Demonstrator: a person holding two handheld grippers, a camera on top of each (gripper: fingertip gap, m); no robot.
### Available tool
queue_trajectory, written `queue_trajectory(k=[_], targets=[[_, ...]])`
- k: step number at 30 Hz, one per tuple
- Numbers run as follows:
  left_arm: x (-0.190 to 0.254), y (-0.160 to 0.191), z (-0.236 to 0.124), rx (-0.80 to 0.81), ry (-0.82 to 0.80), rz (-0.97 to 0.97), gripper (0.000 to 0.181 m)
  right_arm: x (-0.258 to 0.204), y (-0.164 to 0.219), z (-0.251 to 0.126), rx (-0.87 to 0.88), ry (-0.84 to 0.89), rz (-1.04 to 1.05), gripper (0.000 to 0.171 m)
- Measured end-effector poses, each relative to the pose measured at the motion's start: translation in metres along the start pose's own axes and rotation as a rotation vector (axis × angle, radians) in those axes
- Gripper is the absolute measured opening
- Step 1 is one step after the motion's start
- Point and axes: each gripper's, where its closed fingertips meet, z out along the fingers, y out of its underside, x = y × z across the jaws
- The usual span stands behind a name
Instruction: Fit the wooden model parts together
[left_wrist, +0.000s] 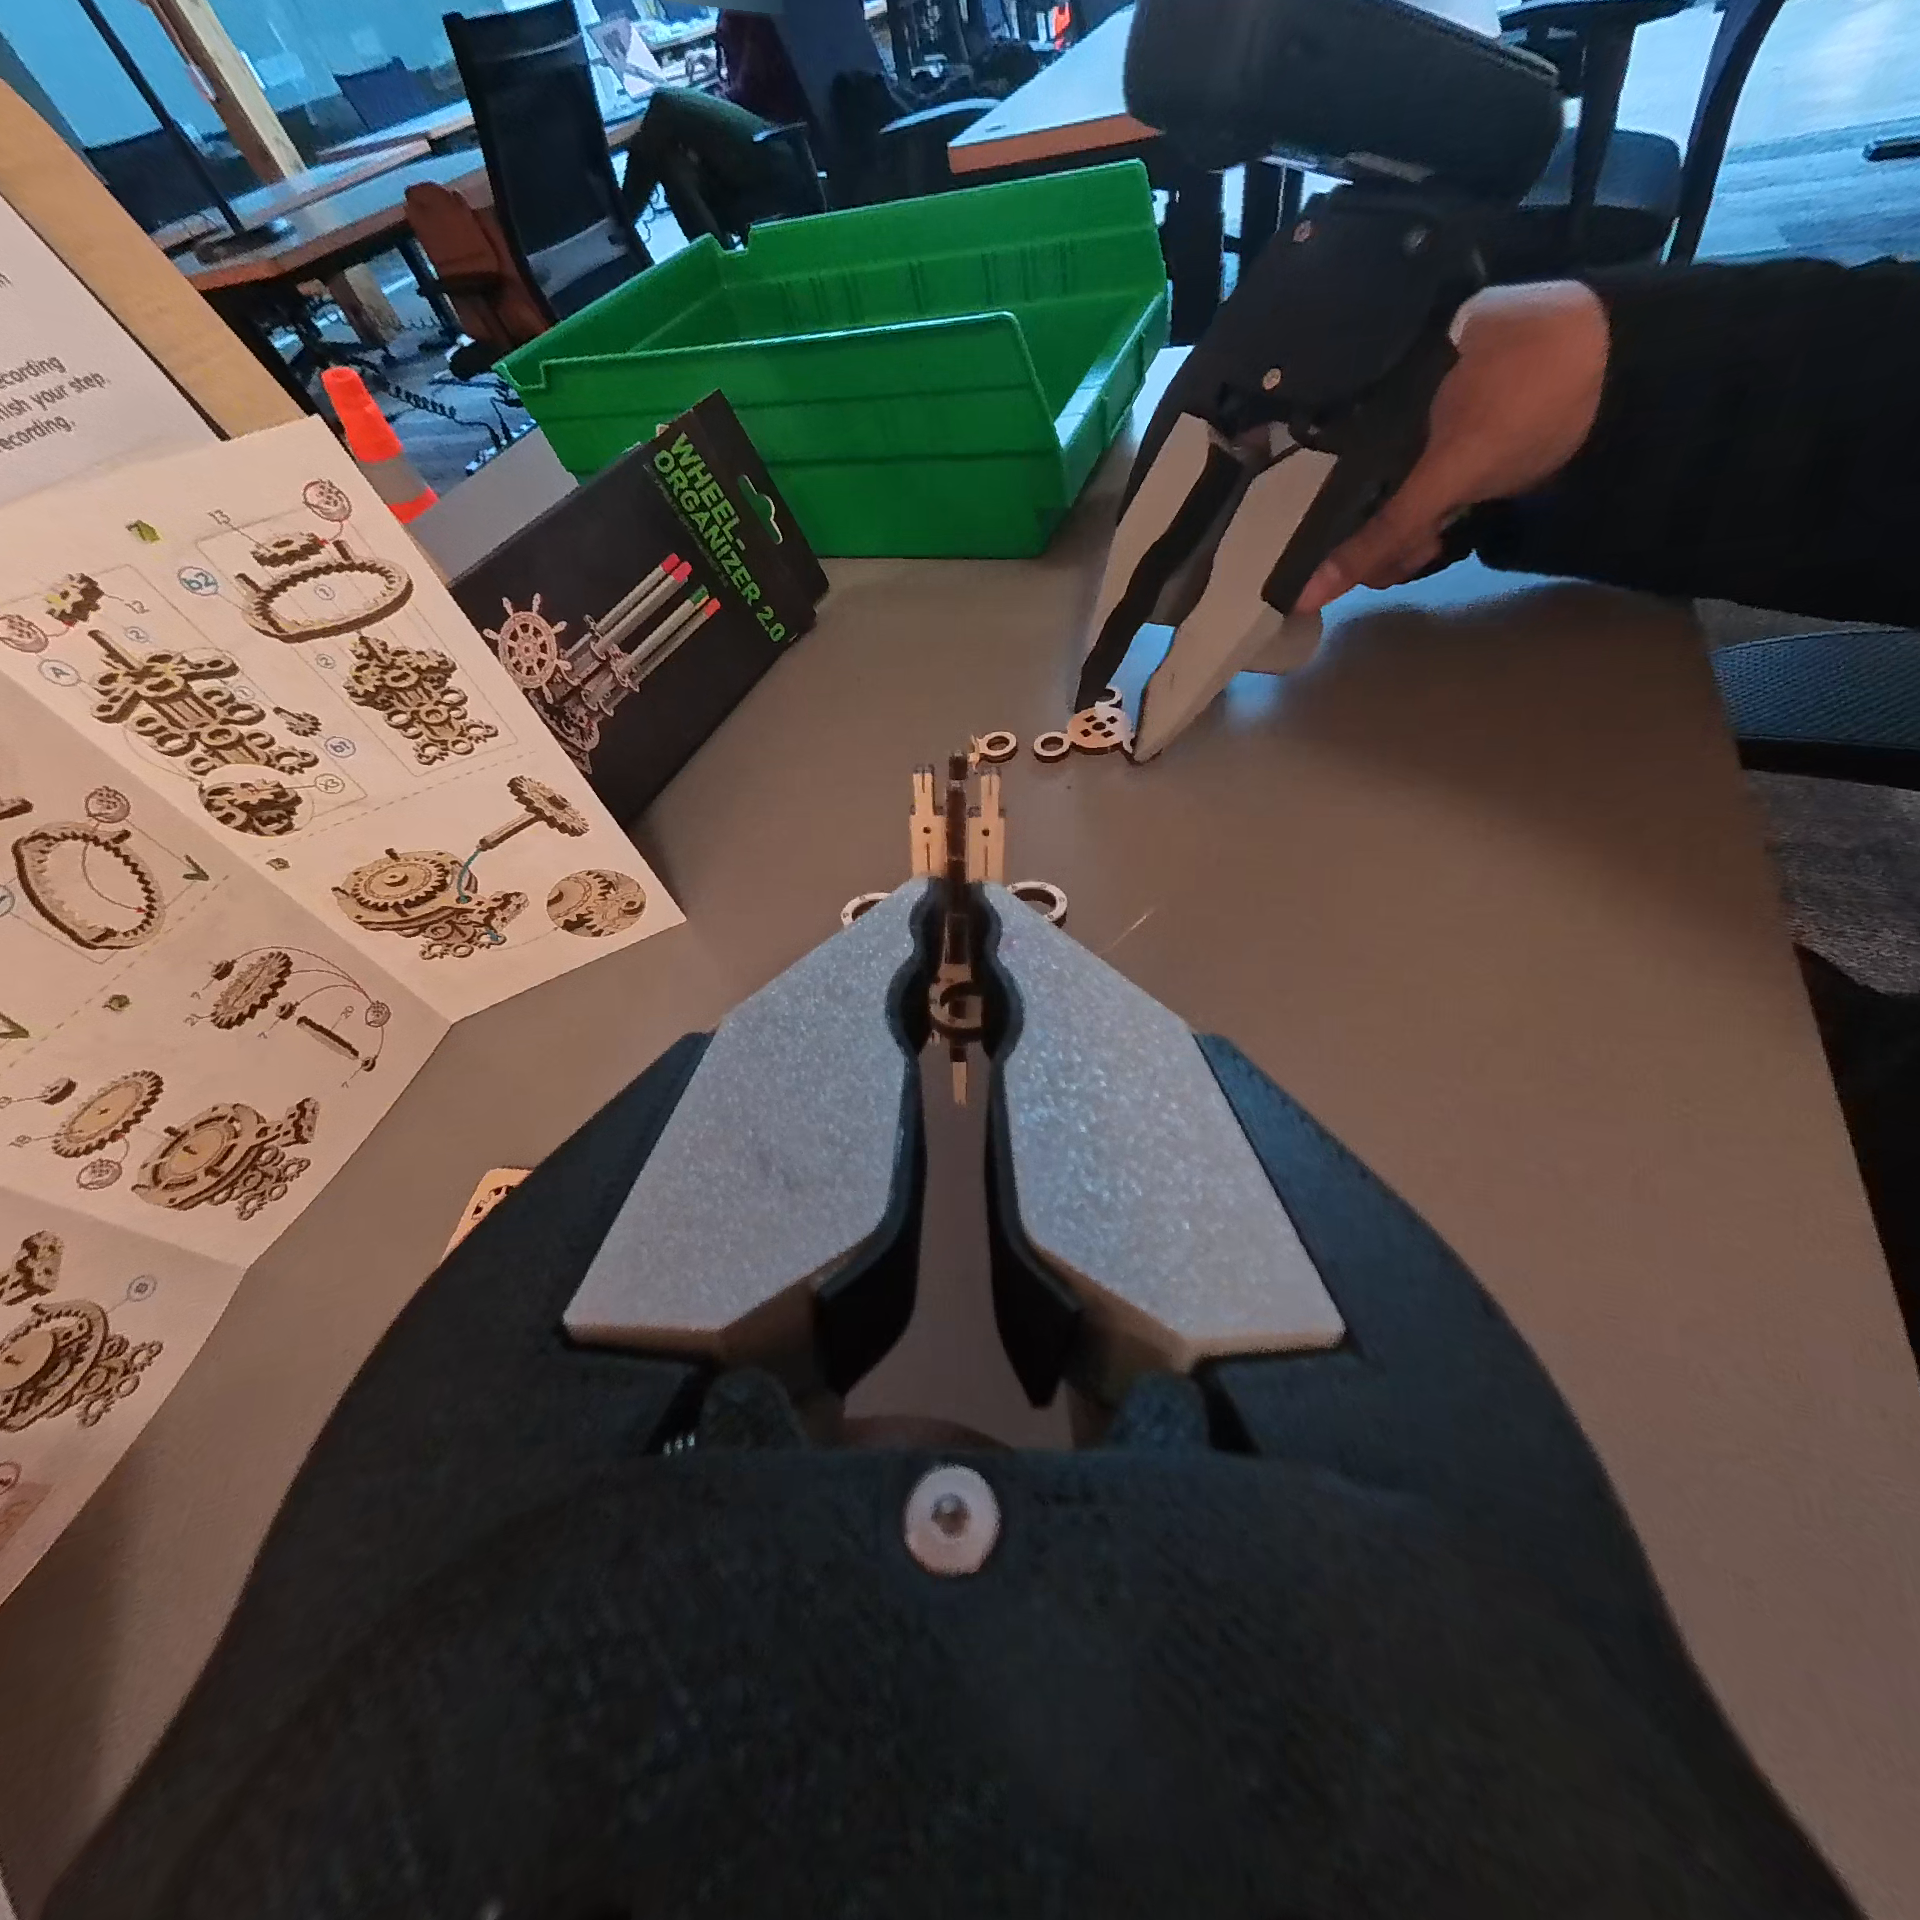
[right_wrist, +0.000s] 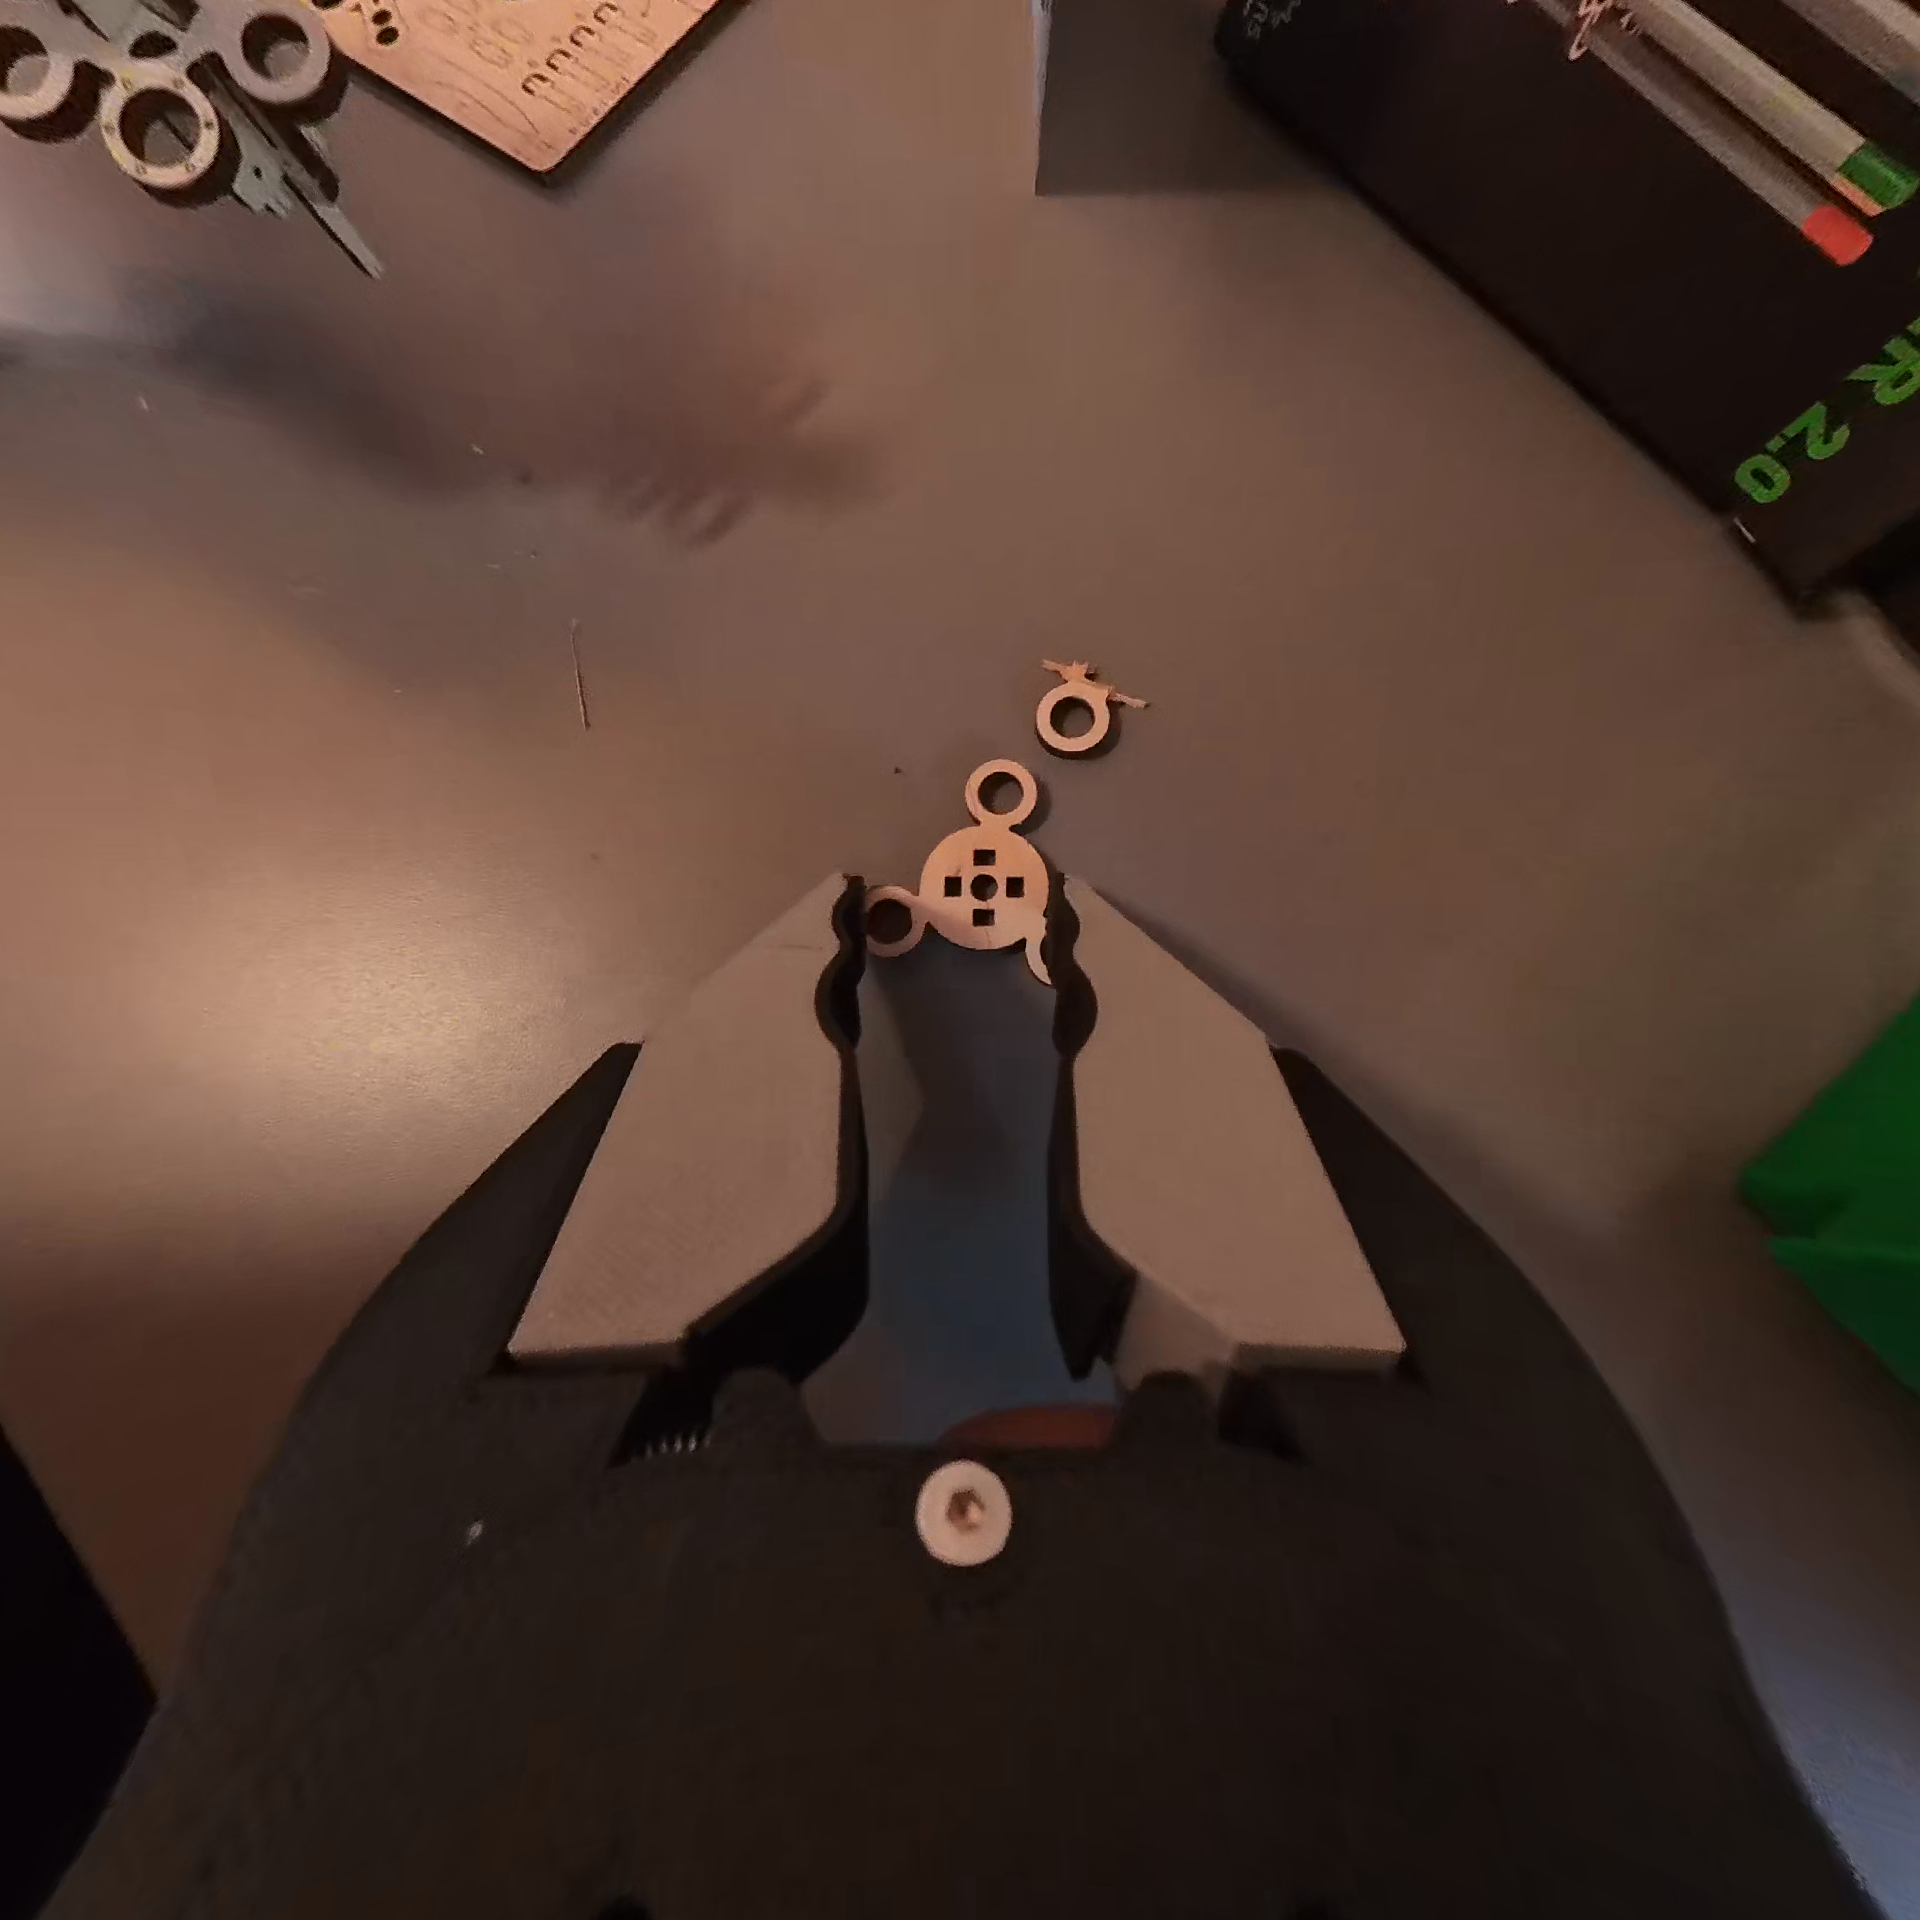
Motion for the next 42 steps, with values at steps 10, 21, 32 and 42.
queue_trajectory(k=[10, 21, 32, 42], targets=[[0.0, 0.005, 0.003, -0.022, -0.012, 0.024, 0.0, -0.018, -0.023, -0.016, 0.2, -0.267, 0.179, 0.019], [-0.001, 0.014, 0.007, -0.068, -0.045, 0.097, 0.0, -0.054, -0.019, 0.02, 0.04, -0.215, -0.069, 0.02], [0.011, -0.002, 0.019, -0.074, -0.334, 1.063, 0.0, -0.064, -0.068, -0.033, 0.297, -0.484, 0.123, 0.034], [0.067, -0.043, 0.046, 0.198, -0.46, 1.819, 0.0, -0.068, -0.104, -0.05, 0.339, -0.962, 0.319, 0.05]])
